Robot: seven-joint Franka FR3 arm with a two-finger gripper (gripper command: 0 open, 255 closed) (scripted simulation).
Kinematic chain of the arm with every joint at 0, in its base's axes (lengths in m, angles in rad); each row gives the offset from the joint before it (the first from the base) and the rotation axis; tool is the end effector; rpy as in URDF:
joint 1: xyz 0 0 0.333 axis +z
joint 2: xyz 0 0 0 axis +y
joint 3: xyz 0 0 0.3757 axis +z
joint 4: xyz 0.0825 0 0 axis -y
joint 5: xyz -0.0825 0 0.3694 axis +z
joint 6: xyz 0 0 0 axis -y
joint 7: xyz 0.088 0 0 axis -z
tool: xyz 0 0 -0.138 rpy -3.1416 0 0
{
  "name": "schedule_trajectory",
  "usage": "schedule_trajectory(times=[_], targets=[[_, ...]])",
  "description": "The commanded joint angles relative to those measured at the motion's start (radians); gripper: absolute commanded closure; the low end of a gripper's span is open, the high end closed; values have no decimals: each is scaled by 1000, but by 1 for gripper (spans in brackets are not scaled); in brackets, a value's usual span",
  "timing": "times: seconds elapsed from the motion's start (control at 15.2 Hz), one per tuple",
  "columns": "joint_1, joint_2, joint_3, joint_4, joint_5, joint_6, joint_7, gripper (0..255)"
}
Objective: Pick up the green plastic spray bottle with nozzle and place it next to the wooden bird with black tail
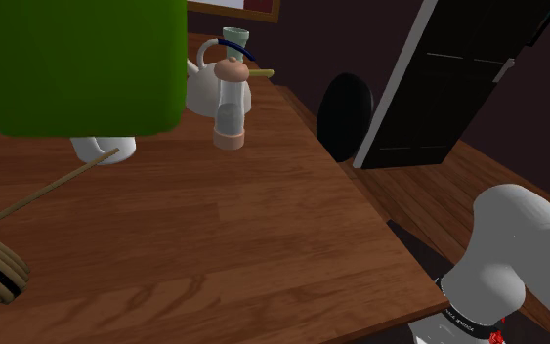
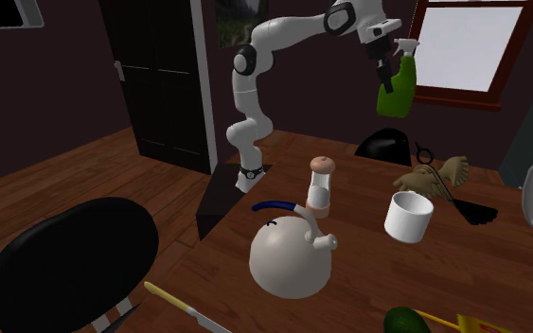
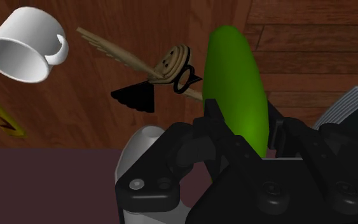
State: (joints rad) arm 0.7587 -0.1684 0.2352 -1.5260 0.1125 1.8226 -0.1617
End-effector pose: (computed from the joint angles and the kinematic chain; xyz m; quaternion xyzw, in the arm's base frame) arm 0.2511 0.4386 0.7897 -0.8141 -0.5328 -0.1935 0.1258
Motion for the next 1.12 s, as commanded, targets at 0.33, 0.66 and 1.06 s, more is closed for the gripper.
schedule_trajectory(times=[0.33,0.66,1.06], targets=[[2,-48,-3,-150,15,104,-14,255],[4,-72,-4,-244,24,173,-24,255],[7,-92,-4,-346,33,255,-35,255]])
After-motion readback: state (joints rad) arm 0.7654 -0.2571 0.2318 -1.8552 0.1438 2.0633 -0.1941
